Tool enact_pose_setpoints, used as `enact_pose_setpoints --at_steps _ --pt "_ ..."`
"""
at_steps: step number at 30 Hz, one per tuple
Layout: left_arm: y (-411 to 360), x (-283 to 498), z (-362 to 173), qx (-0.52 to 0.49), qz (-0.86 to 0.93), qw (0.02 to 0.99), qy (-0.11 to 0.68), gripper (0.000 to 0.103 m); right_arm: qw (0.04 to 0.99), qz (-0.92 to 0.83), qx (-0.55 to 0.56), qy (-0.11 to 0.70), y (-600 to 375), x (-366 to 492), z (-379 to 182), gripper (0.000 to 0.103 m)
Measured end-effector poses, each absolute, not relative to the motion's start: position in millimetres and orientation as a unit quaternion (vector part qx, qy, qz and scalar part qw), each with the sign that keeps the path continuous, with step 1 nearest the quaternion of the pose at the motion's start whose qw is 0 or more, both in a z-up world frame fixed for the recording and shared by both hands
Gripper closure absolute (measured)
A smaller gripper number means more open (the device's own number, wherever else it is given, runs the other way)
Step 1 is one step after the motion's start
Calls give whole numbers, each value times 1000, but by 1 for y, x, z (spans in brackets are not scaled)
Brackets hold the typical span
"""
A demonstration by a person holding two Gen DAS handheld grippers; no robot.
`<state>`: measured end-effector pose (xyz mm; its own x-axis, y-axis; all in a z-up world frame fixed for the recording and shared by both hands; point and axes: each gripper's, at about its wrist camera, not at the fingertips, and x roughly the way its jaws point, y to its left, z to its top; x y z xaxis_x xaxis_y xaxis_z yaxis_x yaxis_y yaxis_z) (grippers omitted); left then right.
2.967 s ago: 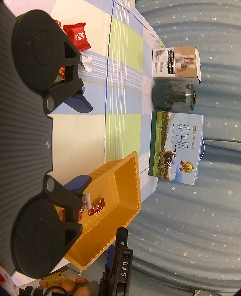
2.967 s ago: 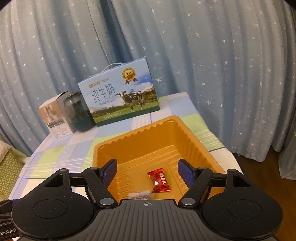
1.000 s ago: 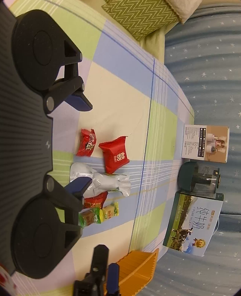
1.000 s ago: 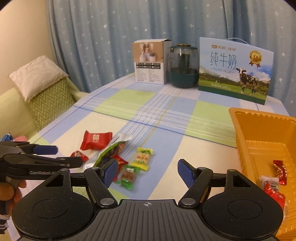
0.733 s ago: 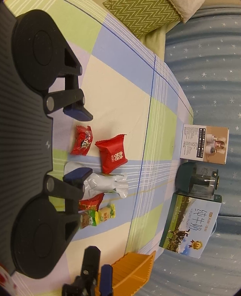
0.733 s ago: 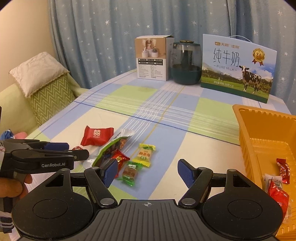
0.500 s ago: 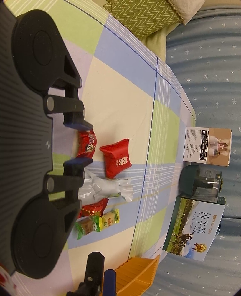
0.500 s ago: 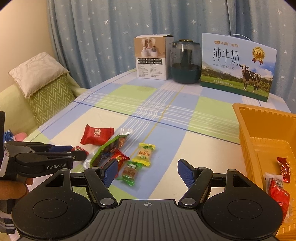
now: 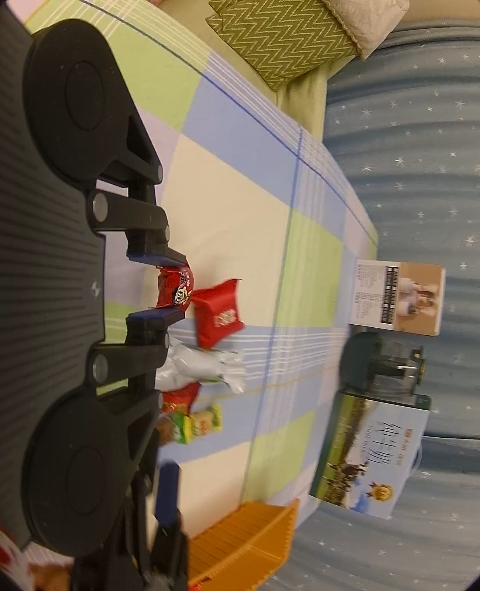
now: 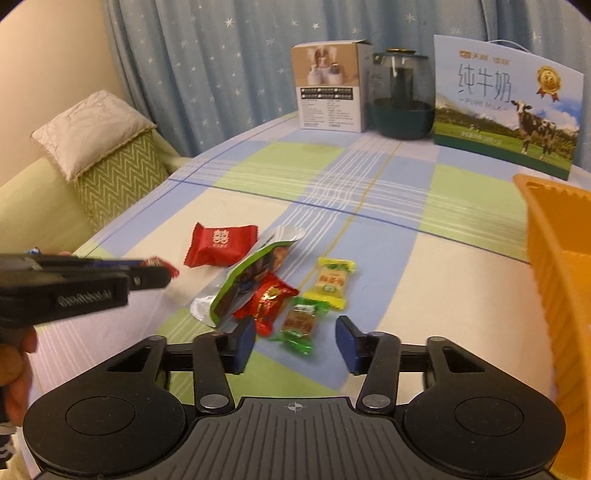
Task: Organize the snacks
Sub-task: 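Close the left tool on the small red candy while the right tool grasps the green-wrapped candy, then carry the red candy in the left tool and green candy in the right tool over the tray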
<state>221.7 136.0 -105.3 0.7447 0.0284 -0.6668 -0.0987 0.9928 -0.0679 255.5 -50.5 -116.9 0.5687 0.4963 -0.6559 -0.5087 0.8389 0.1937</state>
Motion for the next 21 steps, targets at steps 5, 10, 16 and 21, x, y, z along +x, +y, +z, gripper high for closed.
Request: enact_pose_setpoints --at_steps 5,10,16,21 --pt "131 223 -99 -59 20 934 351 82 887 273 -10 372 -44 262 -123 66" --pt "124 223 -97 -58 10 935 350 82 889 265 -2 374 -43 268 -130 67" --pt "120 223 -97 -59 5 935 351 82 893 260 -27 367 -38 267 -130 79" --pt "113 224 -98 -55 -2 934 353 82 894 255 -36 366 -38 265 -130 81"
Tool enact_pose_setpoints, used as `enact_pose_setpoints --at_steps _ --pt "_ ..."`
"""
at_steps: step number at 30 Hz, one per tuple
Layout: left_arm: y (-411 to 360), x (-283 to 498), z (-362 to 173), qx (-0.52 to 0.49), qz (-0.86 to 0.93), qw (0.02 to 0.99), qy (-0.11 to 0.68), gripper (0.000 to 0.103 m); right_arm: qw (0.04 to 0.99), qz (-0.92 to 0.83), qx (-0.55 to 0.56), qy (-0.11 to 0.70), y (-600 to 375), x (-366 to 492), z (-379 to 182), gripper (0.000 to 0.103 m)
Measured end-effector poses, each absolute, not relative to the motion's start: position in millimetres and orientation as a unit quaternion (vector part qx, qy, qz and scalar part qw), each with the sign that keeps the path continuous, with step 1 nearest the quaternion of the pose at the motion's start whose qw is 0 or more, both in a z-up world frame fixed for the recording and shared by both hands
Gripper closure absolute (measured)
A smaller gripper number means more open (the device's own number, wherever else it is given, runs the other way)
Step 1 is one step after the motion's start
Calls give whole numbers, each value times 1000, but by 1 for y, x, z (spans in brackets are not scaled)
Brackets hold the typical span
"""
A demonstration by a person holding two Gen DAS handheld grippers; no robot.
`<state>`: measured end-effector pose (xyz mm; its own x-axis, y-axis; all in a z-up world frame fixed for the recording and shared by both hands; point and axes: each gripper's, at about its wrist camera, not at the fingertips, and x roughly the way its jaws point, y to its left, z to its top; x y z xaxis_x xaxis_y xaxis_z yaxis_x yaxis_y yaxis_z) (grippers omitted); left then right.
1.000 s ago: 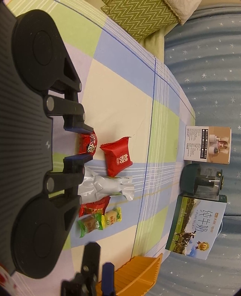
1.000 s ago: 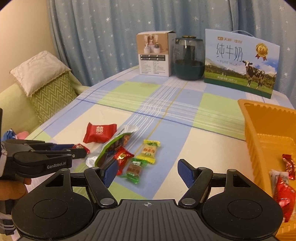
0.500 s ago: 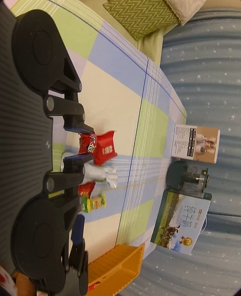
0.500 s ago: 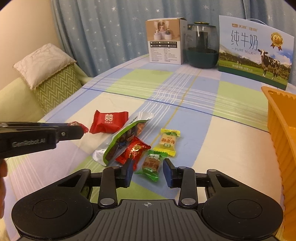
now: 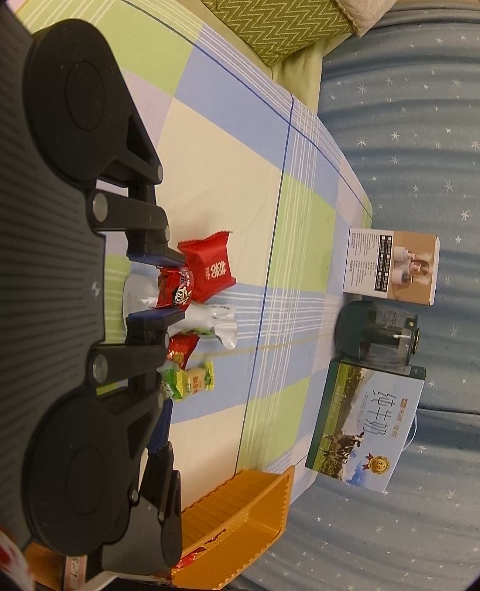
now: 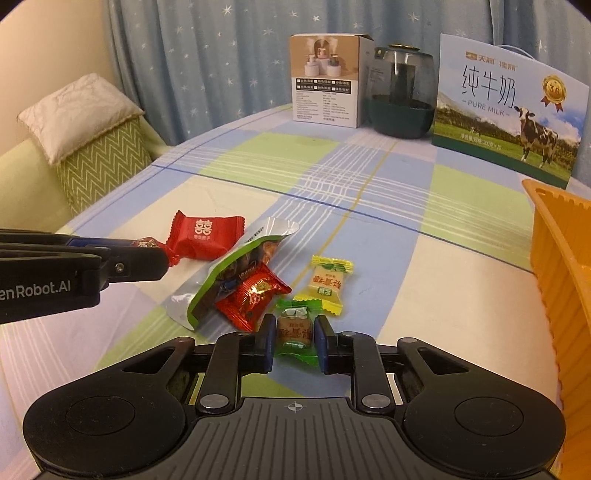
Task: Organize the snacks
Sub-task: 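Carry the red candy in the left tool and green candy in the right tool over the tray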
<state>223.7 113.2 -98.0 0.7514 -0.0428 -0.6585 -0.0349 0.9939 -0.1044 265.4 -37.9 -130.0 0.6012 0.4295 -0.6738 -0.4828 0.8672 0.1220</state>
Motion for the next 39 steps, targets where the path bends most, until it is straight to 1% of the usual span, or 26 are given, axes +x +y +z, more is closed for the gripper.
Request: enact_pose_setpoints --at_steps 21,39 --pt "81 233 -83 -57 -23 941 334 82 920 220 11 323 -89 264 -80 81" --pt "26 243 -69 -57 -67 943 321 82 942 157 47 292 -158 263 -49 81"
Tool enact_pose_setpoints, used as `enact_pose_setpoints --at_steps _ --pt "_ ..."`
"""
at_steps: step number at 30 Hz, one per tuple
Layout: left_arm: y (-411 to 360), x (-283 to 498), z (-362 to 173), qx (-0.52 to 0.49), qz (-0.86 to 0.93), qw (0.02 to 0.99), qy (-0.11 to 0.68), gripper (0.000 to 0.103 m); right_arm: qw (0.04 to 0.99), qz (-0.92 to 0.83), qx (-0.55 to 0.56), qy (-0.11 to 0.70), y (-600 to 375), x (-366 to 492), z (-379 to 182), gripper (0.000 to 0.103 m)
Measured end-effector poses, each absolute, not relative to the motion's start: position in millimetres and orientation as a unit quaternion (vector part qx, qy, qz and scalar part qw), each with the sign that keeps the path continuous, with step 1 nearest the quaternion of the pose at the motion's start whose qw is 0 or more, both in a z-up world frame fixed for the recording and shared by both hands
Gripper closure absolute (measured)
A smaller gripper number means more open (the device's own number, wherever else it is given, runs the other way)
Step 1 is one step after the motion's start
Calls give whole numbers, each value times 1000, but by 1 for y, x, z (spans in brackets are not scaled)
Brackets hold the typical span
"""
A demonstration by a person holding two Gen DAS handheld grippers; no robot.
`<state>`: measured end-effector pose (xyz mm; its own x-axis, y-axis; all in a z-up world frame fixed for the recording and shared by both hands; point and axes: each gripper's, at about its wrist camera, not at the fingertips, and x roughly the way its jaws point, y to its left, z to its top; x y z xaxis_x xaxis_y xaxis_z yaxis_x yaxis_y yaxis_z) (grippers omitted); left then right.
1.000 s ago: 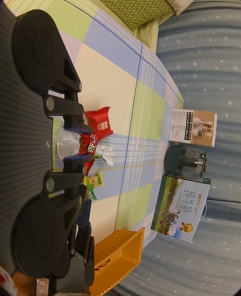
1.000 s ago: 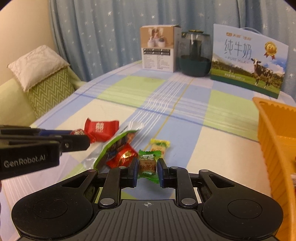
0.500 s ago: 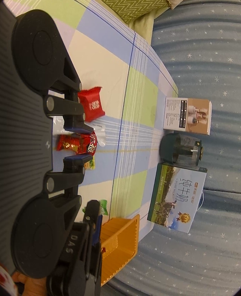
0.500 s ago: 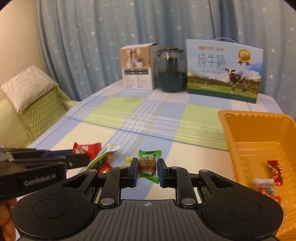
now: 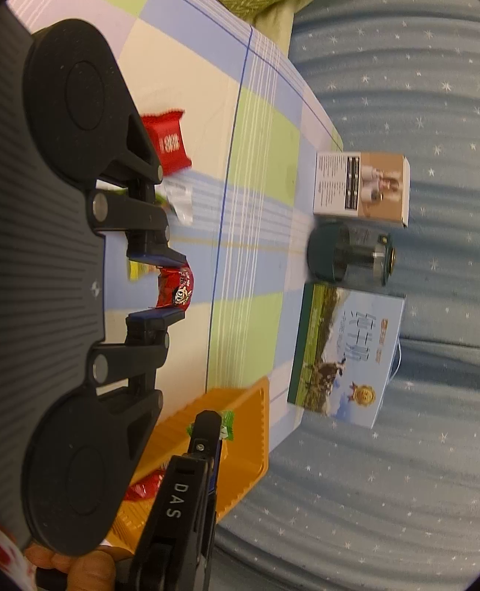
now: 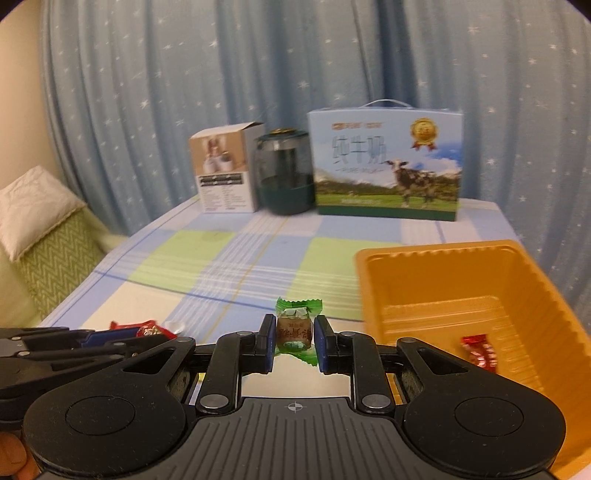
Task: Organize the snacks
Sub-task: 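Carry the red candy in the left tool and green candy in the right tool over the tray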
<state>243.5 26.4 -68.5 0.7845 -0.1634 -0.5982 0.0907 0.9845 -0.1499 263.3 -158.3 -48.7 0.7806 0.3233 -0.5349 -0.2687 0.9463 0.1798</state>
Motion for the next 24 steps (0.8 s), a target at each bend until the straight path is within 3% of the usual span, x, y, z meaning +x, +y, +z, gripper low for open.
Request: enact_pose_setpoints --at_steps 24 --pt "-65 249 -57 -52 -156 936 311 82 952 38 101 285 -278 244 -33 81"
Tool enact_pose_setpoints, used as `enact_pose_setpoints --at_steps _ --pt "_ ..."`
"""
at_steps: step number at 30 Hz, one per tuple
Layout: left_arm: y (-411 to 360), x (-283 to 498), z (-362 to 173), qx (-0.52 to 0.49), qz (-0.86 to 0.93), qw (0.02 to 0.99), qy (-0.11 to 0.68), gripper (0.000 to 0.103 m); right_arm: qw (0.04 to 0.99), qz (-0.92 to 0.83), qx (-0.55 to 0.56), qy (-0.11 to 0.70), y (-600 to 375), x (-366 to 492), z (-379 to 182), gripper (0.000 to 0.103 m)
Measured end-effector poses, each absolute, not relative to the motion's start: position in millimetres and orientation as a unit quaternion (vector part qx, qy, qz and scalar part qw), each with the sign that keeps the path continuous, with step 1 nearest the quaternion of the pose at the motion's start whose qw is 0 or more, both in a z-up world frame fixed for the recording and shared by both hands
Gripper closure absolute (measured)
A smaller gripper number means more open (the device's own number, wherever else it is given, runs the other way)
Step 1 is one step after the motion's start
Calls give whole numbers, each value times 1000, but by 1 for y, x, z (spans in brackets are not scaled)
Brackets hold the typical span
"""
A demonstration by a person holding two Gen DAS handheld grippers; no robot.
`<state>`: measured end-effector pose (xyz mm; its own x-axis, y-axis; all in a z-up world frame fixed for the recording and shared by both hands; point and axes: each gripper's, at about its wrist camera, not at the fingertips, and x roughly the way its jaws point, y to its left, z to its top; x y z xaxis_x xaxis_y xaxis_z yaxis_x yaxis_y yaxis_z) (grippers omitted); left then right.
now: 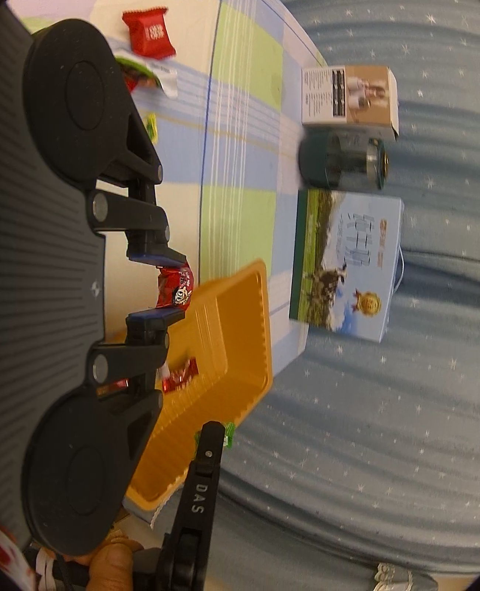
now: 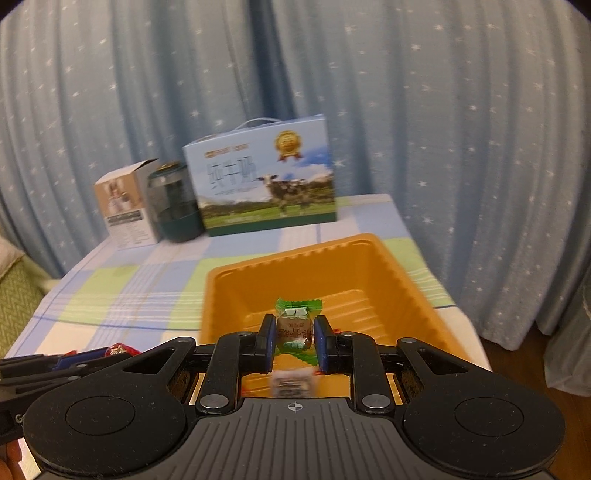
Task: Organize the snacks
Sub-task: 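Carry the red candy in the left tool and green candy in the right tool over the tray, then open the left tool to drop the red candy while the right tool releases the green candy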
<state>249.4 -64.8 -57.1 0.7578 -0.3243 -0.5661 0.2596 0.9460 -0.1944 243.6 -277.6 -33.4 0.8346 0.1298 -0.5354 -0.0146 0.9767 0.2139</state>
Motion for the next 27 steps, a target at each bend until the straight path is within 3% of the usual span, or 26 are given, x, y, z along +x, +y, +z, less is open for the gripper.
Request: enact_pose_setpoints --at_steps 22,27 --pt "-127 254 -73 -13 -228 924 307 82 945 -12 147 291 -313 247 -33 81" --pt "-128 260 -78 -13 -226 923 311 69 945 -12 147 292 -312 247 -34 81"
